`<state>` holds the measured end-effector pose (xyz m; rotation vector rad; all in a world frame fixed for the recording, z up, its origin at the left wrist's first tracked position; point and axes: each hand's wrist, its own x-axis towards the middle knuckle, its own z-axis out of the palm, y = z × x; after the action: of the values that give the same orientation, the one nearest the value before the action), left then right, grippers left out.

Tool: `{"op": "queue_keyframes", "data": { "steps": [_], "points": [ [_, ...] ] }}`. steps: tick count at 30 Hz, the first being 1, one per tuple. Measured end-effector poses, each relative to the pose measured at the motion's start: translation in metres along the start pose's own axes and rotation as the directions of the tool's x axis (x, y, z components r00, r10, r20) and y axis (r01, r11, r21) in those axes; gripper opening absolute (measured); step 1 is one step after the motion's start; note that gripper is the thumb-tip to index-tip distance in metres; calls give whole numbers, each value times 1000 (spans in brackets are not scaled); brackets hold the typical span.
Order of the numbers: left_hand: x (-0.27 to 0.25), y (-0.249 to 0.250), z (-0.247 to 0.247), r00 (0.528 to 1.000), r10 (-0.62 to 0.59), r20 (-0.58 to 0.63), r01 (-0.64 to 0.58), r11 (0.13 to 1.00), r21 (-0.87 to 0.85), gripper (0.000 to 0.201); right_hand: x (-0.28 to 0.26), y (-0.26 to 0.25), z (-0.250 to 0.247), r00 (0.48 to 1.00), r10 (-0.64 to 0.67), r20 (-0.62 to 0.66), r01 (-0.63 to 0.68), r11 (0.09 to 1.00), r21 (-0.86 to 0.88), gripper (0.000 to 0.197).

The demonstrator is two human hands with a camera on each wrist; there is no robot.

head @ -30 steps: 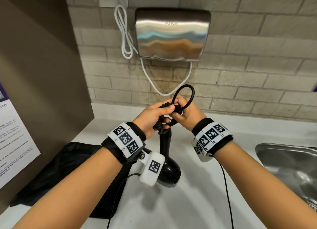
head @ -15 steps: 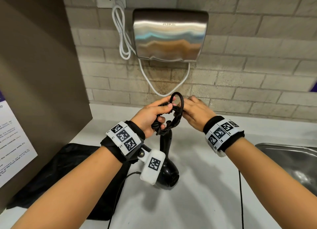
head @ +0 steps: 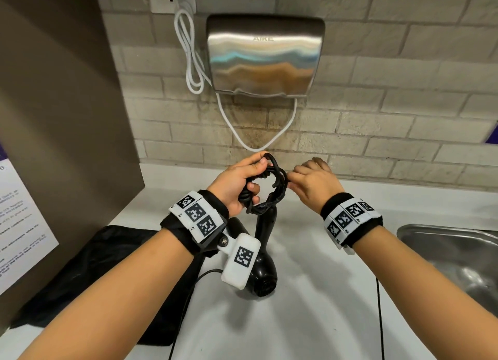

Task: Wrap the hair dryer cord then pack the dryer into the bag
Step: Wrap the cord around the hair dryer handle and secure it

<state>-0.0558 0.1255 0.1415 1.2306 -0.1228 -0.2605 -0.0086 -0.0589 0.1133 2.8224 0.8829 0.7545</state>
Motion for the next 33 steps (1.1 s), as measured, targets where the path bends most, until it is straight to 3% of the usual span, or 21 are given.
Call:
{"op": "queue_keyframes", "data": {
  "steps": [2,4,6,10,16,19,28,33],
  "points": [
    [0,-1,2,1000,-6,17,6,1000,15,17,6,-1,-4,989,-43,-138,36,998,-53,15],
    [0,-1,5,1000,-12,29,11,1000,29,16,11,-1,-6,970,-111,-216,97,992,-76,30],
    [0,0,6,999,-14,35,13,999,30,15,12,-1,-7,958,-183,-223,162,981,-111,32],
    [-1,1,5,999,-17,30,16,1000,15,17,11,0,-4,967,-191,-168,188,982,-34,17],
    [-2,-4,2,999,-36,5,36,999,-40,18,12,13,-13,1000,-29,12,29,999,45,45],
    [-1,-5,0,1000,-24,5,24,1000,-12,20,13,21,-25,998,50,26,-49,999,-24,28],
    [2,-9,4,999,6,-50,2,988,154,9,17,33,-49,960,85,-267,-131,979,-159,6],
    [3,-6,10,998,50,-28,-41,964,261,14,13,36,-61,944,204,-260,-252,953,-168,8]
  ]
}}
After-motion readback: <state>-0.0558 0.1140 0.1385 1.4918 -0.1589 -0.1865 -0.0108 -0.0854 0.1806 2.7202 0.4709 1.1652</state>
